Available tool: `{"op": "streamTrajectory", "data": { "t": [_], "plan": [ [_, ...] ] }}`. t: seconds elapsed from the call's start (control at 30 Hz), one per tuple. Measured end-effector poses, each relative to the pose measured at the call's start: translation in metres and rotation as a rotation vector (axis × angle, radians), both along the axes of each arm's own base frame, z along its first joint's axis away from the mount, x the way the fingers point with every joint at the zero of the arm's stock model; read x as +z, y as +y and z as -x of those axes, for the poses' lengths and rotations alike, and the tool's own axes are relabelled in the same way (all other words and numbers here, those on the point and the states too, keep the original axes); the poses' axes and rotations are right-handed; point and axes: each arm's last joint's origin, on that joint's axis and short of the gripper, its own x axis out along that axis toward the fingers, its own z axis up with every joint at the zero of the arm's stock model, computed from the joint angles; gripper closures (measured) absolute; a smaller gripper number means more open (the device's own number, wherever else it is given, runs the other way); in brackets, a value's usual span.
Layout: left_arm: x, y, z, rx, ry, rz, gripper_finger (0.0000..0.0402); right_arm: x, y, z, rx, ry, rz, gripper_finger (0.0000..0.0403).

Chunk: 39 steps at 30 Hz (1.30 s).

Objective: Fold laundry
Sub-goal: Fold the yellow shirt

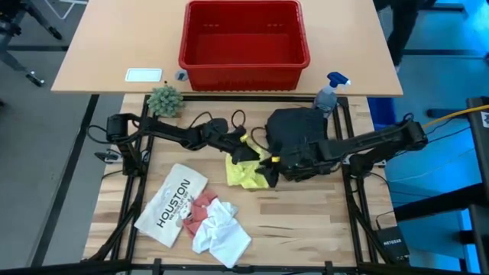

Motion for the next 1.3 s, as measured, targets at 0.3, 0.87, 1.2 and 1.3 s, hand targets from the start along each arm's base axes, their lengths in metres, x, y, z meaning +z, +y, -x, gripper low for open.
{"op": "streamTrajectory", "data": {
  "t": [0.3,0.87,1.2,1.3],
  "plan": [
    [0.015,0.007,0.006,-0.054,-0.064,-0.003,0.0246,0.000,-0.027,-0.004,-0.093,-0.009,0.004,0.0214],
    [0.045,-0.055,0.092,0.043,0.368,-0.505,0.0312,-0.024,-0.073,-0.031,-0.026,0.003,-0.067,0.0381],
    [0.000,-0.060,0.064,0.036,0.306,-0.467,0.0397,-0.049,-0.078,-0.061,0.059,0.083,-0.109,0.0400],
    [-0.012,-0.062,0.044,-0.015,0.277,-0.436,0.0400,-0.060,-0.090,-0.061,0.007,0.138,-0.136,0.0402]
  ]
}}
